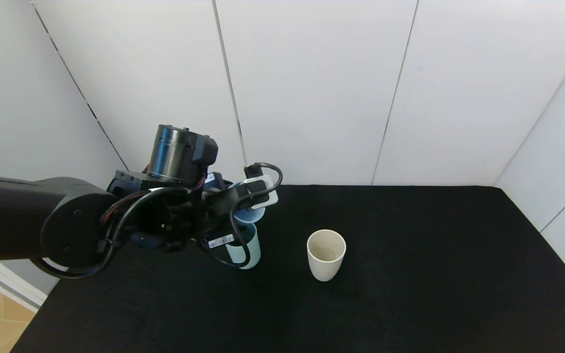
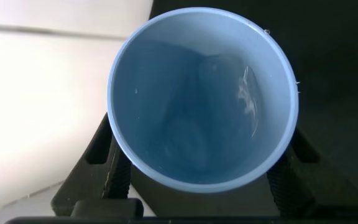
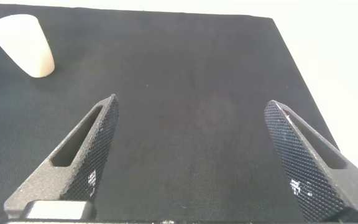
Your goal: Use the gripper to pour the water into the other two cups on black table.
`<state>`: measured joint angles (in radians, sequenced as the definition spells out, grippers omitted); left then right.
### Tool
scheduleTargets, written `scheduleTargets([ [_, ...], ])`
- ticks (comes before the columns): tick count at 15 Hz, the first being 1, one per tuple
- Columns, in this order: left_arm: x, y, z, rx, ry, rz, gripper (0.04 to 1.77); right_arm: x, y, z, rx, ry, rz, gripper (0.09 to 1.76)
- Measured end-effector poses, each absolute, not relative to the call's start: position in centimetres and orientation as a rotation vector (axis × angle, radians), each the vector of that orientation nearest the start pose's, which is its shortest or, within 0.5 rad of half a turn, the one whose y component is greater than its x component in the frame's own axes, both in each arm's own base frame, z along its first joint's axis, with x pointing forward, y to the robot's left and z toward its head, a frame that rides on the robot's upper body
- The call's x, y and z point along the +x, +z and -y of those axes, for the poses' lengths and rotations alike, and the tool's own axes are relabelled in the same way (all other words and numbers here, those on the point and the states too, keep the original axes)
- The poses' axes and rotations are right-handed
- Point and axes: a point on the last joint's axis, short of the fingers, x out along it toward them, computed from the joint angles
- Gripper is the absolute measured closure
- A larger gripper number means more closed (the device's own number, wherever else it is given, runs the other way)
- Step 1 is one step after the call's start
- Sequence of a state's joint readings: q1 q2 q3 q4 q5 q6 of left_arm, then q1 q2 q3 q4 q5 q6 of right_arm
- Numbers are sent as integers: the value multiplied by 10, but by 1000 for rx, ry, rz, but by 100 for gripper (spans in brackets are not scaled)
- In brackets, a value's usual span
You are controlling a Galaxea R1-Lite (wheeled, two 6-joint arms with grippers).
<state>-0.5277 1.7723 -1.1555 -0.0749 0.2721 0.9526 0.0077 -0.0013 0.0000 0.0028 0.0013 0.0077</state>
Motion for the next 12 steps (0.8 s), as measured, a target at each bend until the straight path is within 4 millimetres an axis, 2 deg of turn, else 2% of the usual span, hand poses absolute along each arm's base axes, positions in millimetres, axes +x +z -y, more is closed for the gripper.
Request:
scheduleTargets([
  [3,286,215,190,1137,-515,-302,58,-23,75,0,8,9,-2,14],
  [5,286,216,205,1157,-511,-294,58,-23,75,0,8,9,-2,14],
  [12,286,196,263,1274,-463,-296,58,-23,75,0,8,9,-2,14],
])
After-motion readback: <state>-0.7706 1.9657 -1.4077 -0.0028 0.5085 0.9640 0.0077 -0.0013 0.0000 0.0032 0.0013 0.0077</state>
